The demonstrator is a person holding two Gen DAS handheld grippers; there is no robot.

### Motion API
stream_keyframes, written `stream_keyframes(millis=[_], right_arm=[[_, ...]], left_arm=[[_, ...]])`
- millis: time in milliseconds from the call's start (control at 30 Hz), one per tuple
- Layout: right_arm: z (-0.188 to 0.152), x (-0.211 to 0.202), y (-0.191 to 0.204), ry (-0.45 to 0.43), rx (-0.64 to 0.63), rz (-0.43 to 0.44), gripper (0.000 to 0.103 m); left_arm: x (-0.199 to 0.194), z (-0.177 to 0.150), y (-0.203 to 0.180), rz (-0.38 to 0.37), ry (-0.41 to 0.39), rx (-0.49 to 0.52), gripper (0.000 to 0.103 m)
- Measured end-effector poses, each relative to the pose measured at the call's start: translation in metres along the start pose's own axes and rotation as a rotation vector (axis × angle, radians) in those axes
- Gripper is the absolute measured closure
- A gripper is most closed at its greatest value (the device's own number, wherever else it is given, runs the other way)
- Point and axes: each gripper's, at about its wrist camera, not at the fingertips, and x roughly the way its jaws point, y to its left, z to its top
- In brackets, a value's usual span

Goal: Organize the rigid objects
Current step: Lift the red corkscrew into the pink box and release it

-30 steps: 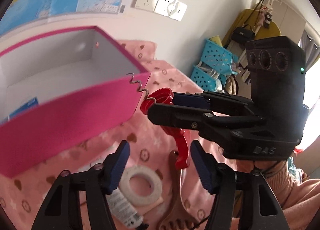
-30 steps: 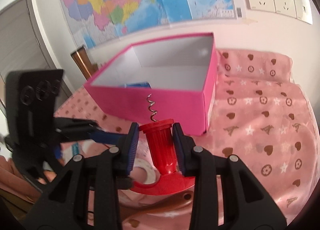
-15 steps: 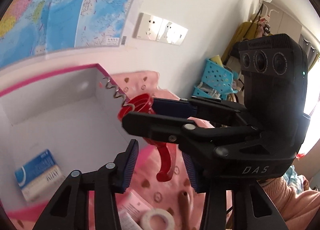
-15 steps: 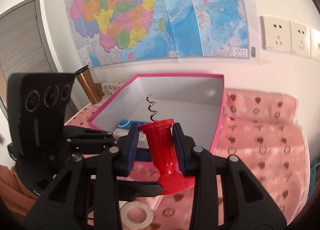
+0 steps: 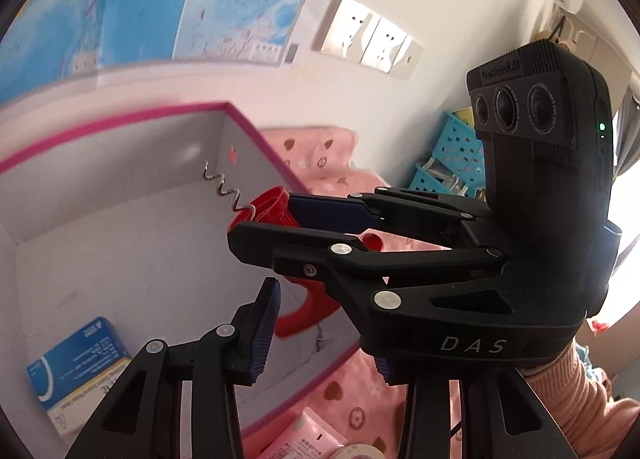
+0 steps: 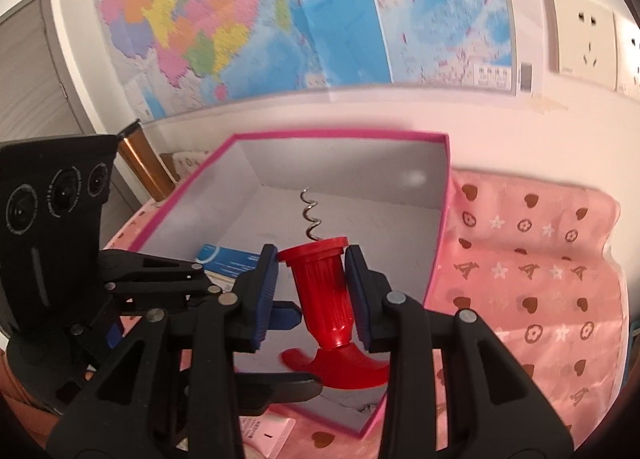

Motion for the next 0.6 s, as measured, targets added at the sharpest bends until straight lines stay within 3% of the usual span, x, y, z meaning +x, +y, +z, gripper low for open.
stream_keyframes(millis=[267, 467, 600], right_arm=[[-0.006, 0.005, -0.007, 0.021, 0.031, -0.062, 0.065], [-0.017, -0.028, -0.004, -0.043, 0.033, -0.066, 0.064], [-0.036, -0.055, 0.001, -0.076, 0.040, -0.066, 0.057]], left_arm=[[0.010, -0.004, 0.015, 0.014, 0.023, -0.046, 0.062], [-0.011, -0.014, 0.010, 0.064, -0.016, -0.013, 0.059], [-0.030, -0.024, 0.003, 0.088, -0.058, 0.006, 0.054]])
